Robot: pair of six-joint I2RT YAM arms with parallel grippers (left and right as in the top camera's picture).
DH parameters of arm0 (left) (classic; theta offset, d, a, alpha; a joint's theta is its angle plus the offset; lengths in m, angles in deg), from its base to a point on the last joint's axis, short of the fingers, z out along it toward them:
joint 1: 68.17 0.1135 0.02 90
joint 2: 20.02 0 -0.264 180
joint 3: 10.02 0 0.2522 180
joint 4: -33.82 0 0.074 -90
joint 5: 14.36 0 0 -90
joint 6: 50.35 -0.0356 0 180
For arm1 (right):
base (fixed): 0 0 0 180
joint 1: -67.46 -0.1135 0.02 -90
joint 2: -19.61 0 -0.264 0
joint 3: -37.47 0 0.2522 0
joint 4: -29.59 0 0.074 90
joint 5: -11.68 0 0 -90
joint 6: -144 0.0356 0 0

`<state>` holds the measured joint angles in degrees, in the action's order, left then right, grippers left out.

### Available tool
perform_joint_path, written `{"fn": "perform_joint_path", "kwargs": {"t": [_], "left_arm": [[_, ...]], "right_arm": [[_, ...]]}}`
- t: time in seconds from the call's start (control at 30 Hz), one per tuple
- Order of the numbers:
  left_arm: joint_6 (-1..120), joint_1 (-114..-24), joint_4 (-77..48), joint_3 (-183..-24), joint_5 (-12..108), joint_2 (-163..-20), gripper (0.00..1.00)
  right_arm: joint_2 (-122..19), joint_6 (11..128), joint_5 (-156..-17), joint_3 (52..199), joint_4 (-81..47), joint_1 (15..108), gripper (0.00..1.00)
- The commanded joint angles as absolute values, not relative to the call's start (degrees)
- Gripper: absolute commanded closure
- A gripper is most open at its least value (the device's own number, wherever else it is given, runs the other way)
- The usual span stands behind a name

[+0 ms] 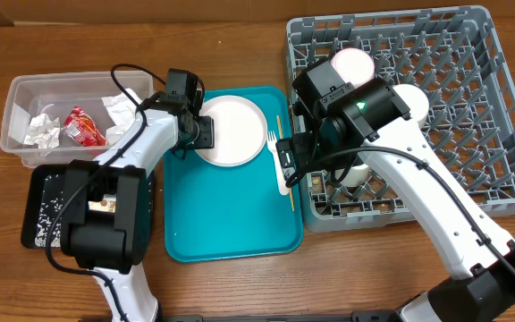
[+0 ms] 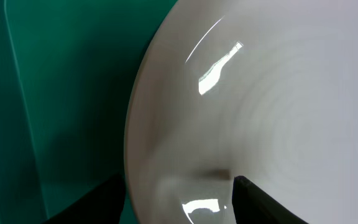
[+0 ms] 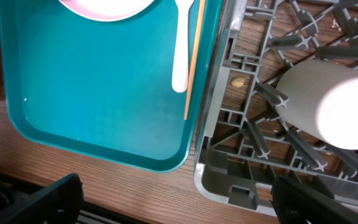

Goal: Sort waste into correct bins and load items into the dishwasher
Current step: 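Grasp the rim of the white plate with the left gripper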

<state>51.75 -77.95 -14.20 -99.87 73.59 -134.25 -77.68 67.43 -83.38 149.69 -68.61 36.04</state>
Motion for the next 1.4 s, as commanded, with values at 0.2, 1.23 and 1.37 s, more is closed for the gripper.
{"fn": "perform_joint_path", "kwargs": {"t": [0.2, 1.23, 1.37], "left_arm": [[52.99, -78.32, -13.72, -99.63, 74.60, -135.85, 0.49], [53.61, -78.22, -28.51, -112.59, 77.99, -134.34, 0.96], [53.65, -78.22, -33.23, -116.44, 77.96, -131.78, 0.96]], "right_arm": [[-77.55, 67.15, -82.86, 149.69, -68.30, 36.41, 0.00], [-77.55, 67.10, -82.81, 149.69, -68.20, 36.41, 0.00], [-77.55, 67.17, -82.60, 149.69, -67.74, 36.55, 0.00]]}}
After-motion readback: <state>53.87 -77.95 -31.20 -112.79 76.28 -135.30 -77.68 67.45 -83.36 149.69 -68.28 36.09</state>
